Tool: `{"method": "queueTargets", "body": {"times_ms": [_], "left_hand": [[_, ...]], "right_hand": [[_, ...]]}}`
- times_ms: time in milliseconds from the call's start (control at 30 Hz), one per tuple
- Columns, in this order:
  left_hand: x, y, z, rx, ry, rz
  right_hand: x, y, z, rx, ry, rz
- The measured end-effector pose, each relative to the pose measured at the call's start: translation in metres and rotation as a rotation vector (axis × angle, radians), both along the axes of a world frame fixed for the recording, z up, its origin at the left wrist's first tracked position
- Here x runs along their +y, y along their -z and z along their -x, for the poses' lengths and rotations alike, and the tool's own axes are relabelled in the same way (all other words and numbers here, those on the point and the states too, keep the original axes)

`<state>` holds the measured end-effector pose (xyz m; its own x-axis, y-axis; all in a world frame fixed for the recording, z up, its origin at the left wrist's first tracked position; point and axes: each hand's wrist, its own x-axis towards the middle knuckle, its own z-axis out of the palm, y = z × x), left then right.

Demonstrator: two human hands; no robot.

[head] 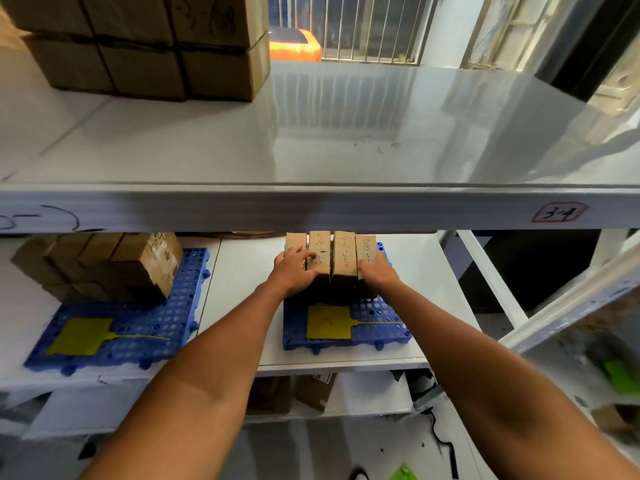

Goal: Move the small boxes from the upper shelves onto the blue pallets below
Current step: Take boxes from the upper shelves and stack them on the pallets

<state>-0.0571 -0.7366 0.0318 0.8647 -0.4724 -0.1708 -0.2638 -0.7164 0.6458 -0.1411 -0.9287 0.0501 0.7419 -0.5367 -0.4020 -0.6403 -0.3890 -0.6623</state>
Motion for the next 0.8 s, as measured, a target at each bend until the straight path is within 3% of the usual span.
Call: {"method": "queueTargets", "body": {"times_ms": [133,333,633,800], "left_hand": [[0.006,-0.003,-0.002,0.067,-0.024,0.134],[0.019,-0.006,0.007,0.105,-0.217,0.309],[0.071,-0.052,0.052,-0.042,-0.150,0.069],[0.122,-0.114,0.102,-0.208,-0.141,0.084]], "right_hand": [[-0.002,-0.006,0.006,-0.073,-0.043,-0.045],[-0.003,-0.012,0.026,-0.072,0.017,0.077],[0.052,-0.061,0.065,-0.143,-0.203,0.222],[0.107,-0.115,0.109,-0.151,-0.345,0.391]]}}
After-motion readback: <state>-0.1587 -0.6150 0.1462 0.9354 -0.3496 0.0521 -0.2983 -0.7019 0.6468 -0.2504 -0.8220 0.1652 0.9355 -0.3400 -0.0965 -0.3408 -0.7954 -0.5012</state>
